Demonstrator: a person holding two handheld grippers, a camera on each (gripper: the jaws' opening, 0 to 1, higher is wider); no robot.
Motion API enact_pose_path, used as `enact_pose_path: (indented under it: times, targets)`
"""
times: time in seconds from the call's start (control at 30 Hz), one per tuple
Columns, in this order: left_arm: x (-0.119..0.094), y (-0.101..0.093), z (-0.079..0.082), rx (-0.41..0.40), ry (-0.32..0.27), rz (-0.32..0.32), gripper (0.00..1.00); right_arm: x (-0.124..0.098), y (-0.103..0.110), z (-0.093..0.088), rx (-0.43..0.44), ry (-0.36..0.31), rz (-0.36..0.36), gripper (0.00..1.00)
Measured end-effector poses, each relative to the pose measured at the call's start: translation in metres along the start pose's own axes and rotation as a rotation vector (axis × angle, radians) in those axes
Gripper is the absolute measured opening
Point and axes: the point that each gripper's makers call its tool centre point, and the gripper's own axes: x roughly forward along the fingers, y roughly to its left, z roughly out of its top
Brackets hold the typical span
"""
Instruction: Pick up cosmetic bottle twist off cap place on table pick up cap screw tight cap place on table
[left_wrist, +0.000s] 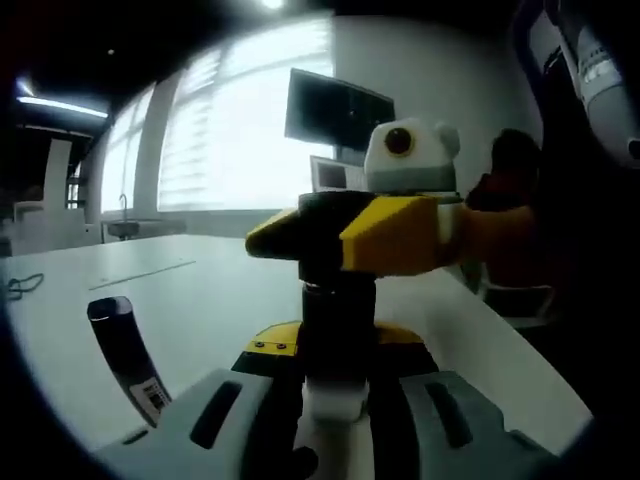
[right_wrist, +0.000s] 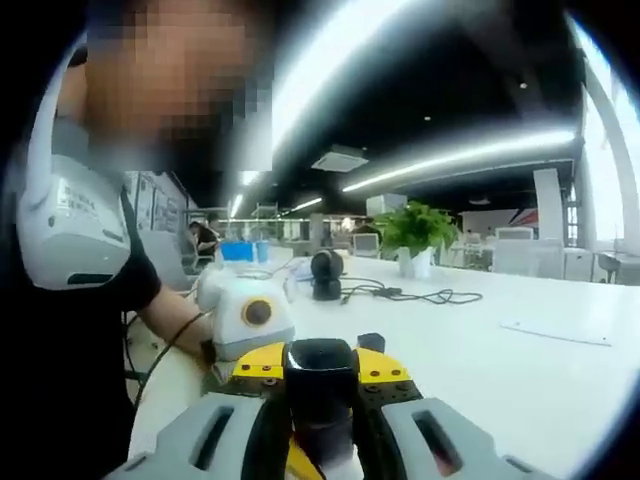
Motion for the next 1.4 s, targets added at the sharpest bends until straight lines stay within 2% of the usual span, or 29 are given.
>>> enact_pose_path:
  times: [0.33, 0.5, 0.77, 0.8, 0.87, 1.0, 1.4]
  targets:
    - [0.0, 0.0, 0.0, -0.001, 0.0, 0.001, 0.14, -0.001, -0.004, 0.0, 0.006, 0.005, -0.144, 0.16]
    - [0.0, 0.0, 0.0, -0.005, -0.001, 0.004, 0.14, -0.003, -0.01, 0.0, 0.022, 0.006, -0.257, 0.16]
    - [0.0, 0.001, 0.0, -0.001, 0.0, 0.006, 0.14, -0.008, -0.014, -0.001, 0.019, 0.009, -0.391, 0.16]
    - [0.0, 0.001, 0.0, 0.002, -0.001, 0.008, 0.14, -0.009, -0.015, -0.002, 0.057, 0.004, -0.426, 0.17]
    - [0.0, 0.001, 0.0, 0.001, -0.001, 0.009, 0.14, -0.009, -0.016, -0.001, 0.015, 0.022, -0.466, 0.16]
    - [0.0, 0.002, 0.0, 0.001, 0.0, 0.013, 0.14, -0.01, -0.018, -0.002, 0.043, 0.018, -0.532, 0.16]
    - [0.001, 0.002, 0.0, 0.005, 0.001, 0.023, 0.14, -0.017, -0.023, -0.002, 0.049, 0.013, -0.751, 0.16]
